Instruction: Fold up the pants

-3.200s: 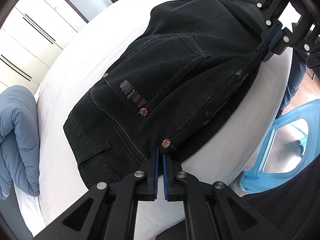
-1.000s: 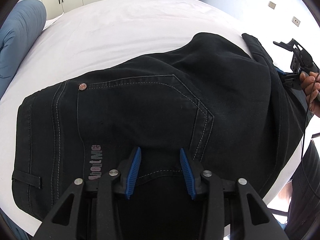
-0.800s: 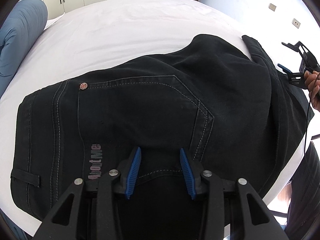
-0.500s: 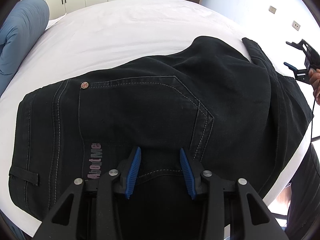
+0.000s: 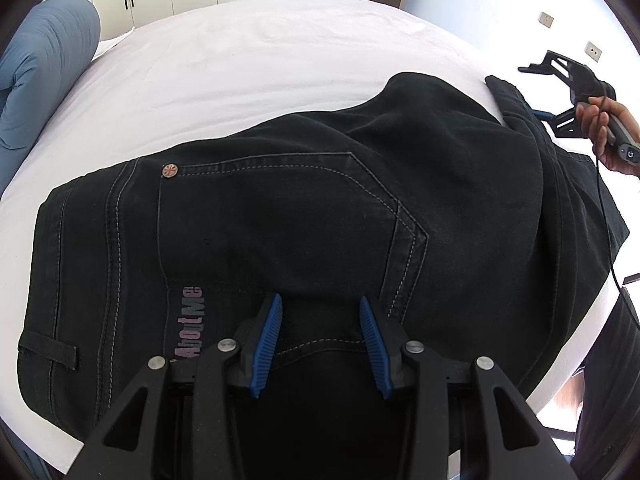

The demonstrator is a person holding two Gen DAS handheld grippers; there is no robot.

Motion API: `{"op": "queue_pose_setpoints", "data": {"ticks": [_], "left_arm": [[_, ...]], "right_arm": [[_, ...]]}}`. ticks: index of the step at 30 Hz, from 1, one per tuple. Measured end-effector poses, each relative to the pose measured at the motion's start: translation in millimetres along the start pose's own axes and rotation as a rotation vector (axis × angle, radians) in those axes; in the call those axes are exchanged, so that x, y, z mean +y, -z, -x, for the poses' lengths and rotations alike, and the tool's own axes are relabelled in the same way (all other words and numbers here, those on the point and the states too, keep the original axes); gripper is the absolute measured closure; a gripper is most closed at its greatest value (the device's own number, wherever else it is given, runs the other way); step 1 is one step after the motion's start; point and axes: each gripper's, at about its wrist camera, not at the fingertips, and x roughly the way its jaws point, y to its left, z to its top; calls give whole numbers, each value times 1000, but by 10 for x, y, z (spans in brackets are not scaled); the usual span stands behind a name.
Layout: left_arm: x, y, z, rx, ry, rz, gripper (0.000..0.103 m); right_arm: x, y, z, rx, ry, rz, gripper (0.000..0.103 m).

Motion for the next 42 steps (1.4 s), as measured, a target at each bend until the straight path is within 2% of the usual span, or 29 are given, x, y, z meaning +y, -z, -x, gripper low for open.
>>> {"op": "queue_pose_setpoints", "data": {"ticks": [2, 4, 5, 7, 8, 10, 11, 12, 16, 18, 21, 24, 28, 31, 33, 36, 40, 42], "left_arm": [[0, -1, -1, -1, 0, 0, 60], [-1, -5, -1, -1, 0, 2, 60], [-1, -6, -2, -1, -1, 1, 60], [-5, -7, -4, -2, -1, 0, 60], [-5, -10, -5, -2, -1, 1, 60], [-5, -10, -4, -4, -1, 1, 60], [-6, -11, -3, -5, -1, 1, 60], [-8, -8, -3, -5, -1, 0, 60], [1, -4, -5, -11, 2, 0, 60], [9, -3, -3, -14, 4, 2, 60], [39, 17, 10, -22, 12, 8, 60], [82, 28, 22, -30, 22, 20, 60], [192, 7, 36, -41, 59, 80, 60], [209, -4, 38, -42, 56, 74, 60], [196, 14, 43, -44, 46, 53, 60], [201, 16, 44, -46, 46, 46, 60], [167, 16, 20, -43, 42, 36, 60], [127, 15, 11, -41, 41, 34, 60]], "right_arm": [[-325, 15, -47, 0, -11, -25, 34], [-401, 9, -155, 7, -27, -32, 42], [-418, -64, -184, 13, -24, -29, 49], [-521, 5, -256, 29, -26, -21, 60], [-553, 9, -276, 33, -27, -15, 70], [-508, 33, -314, 39, -28, -4, 80], [-509, 116, -353, 38, -27, 9, 94], [-490, 142, -380, 34, -22, 27, 99], [-75, 330, -438, 0, 39, 169, 101], [352, 420, -328, -22, 42, 227, 101], [758, 400, 171, -76, -26, 311, 101], [1403, 465, 635, -134, -116, 417, 101], [2274, 715, 1371, -200, -237, 595, 101], [2508, 940, 1707, -216, -261, 672, 101], [2415, 1089, 1900, -231, -269, 690, 101], [2012, 1226, 2063, -274, -232, 653, 101], [590, 1161, 2343, -287, -157, 469, 101], [45, 1116, 2386, -311, -106, 364, 101]]}}
